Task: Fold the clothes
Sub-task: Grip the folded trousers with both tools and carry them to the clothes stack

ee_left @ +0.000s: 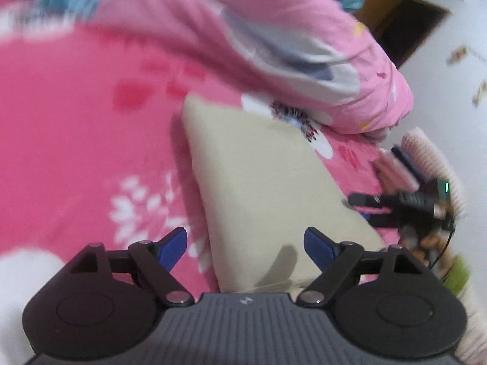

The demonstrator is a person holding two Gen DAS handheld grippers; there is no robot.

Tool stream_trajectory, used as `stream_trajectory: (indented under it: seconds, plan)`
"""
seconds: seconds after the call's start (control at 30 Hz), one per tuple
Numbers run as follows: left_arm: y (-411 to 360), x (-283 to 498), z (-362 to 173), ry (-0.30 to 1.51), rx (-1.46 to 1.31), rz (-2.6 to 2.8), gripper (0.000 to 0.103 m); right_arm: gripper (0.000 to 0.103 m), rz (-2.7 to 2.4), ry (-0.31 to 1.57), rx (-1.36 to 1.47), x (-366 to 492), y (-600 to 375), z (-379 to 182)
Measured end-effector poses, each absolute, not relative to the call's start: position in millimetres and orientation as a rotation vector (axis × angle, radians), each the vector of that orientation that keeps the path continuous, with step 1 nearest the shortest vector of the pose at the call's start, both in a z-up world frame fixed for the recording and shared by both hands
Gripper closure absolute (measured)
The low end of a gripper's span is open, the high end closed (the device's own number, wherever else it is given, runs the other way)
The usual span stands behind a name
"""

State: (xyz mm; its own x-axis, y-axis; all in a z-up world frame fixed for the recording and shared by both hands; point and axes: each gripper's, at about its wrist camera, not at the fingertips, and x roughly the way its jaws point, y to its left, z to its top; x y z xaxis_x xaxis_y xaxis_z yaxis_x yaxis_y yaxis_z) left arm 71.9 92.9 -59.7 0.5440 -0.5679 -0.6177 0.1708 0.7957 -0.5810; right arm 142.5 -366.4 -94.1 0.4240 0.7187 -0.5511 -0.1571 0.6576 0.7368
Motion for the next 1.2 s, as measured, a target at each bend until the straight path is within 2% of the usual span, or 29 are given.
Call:
stream_trajectory:
  seconds: [0.2, 0.47, 0.5, 0.53, 0.57, 0.6, 0.67, 0.77, 0.93, 1.2]
  plan:
    - [95, 104, -90, 0.978, -0.641, -0.604, 0.018, 0.019, 0.753, 1.091, 0.660, 150, -344, -101]
    - [73, 126, -97, 0.969, -0.619, -0.664, 0.014, 0.019, 0.898, 1.097, 0.631, 183, -295, -109]
    - [71, 126, -96, 0.965, -0.612, -0.661, 0.014, 0.020, 0.897, 1.082, 0.636, 181, -294, -109]
    - [70, 125, -93, 0.962, -0.606, -0.661, 0.015, 0.031, 0.883, 1.074, 0.621, 179, -292, -107]
    - [70, 123, -89, 0.957, -0.604, -0.664, 0.016, 0.046, 0.870, 1.066, 0.611, 177, -292, -104]
    - [70, 122, -86, 0.954, -0.602, -0.667, 0.019, 0.049, 0.859, 1.058, 0.610, 174, -292, -101]
    - [71, 120, -80, 0.950, -0.602, -0.672, 0.023, 0.064, 0.839, 1.042, 0.608, 168, -293, -95]
    - [72, 114, -68, 0.946, -0.613, -0.678, 0.024, 0.070, 0.834, 0.997, 0.607, 160, -293, -81]
    - [61, 86, -31, 0.878, -0.580, -0.744, 0.024, 0.071, 0.819, 0.904, 0.652, 132, -310, -50]
    - [-17, 23, 25, 0.832, -0.469, -0.945, 0.024, 0.071, 0.735, 0.692, 0.693, 4, -385, -7]
